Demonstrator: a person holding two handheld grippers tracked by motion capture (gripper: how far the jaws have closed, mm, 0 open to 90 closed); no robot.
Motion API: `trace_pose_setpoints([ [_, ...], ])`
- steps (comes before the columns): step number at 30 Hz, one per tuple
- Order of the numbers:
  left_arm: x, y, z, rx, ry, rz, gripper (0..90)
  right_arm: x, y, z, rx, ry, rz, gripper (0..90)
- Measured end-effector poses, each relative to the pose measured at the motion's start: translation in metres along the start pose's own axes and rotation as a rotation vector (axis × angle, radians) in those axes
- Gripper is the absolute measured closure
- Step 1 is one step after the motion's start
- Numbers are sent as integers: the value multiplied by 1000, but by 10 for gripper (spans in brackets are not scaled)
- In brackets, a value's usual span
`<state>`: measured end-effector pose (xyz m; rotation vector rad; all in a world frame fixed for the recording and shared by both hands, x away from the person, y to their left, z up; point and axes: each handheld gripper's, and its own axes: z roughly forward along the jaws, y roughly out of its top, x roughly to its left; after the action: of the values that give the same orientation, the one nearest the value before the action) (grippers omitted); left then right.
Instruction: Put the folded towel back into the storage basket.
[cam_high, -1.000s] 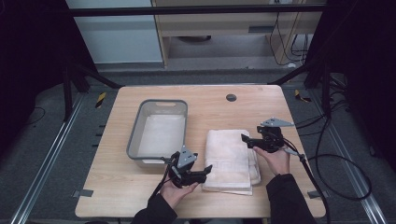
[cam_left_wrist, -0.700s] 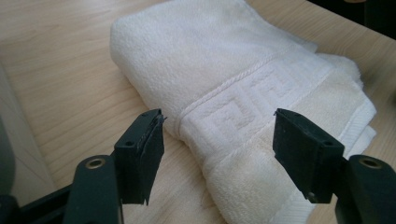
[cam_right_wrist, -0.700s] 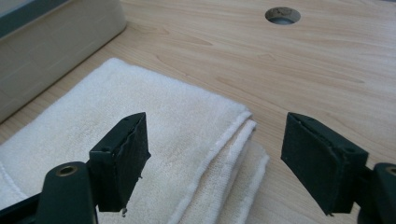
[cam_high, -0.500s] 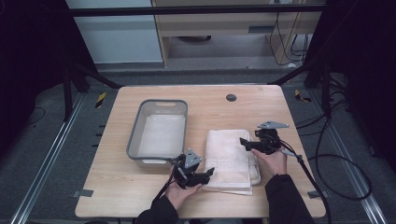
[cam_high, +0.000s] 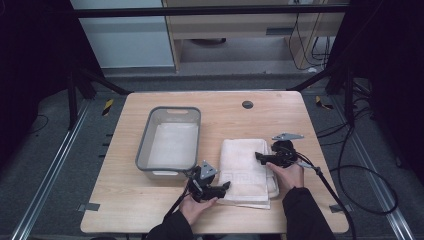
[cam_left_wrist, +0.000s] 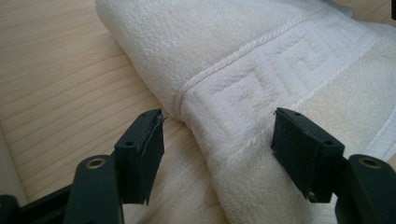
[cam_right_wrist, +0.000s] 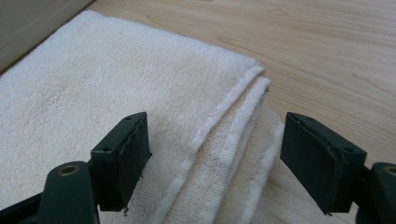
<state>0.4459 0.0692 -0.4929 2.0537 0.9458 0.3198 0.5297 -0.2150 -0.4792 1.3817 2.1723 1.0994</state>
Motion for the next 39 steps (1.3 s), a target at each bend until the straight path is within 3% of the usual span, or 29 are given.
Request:
trace_pose_setpoints([
  [5,-1,-1,3,7,2,2,315,0,-2,3,9,-7,-2,239],
  [11,1,-2,7,28,-13,-24,316,-1,-7,8,35,10,68,245],
  [19,2,0,11,60,-38,-53,347,-4,-9,12,62,41,123,254],
  [28,0,1,12,73,-58,-53,443,-5,-10,14,74,86,159,346],
  [29,2,2,13,79,-77,-66,453,-5,-10,15,77,92,164,364],
  [39,4,4,14,97,-133,-82,556,-6,-9,15,93,152,218,515],
])
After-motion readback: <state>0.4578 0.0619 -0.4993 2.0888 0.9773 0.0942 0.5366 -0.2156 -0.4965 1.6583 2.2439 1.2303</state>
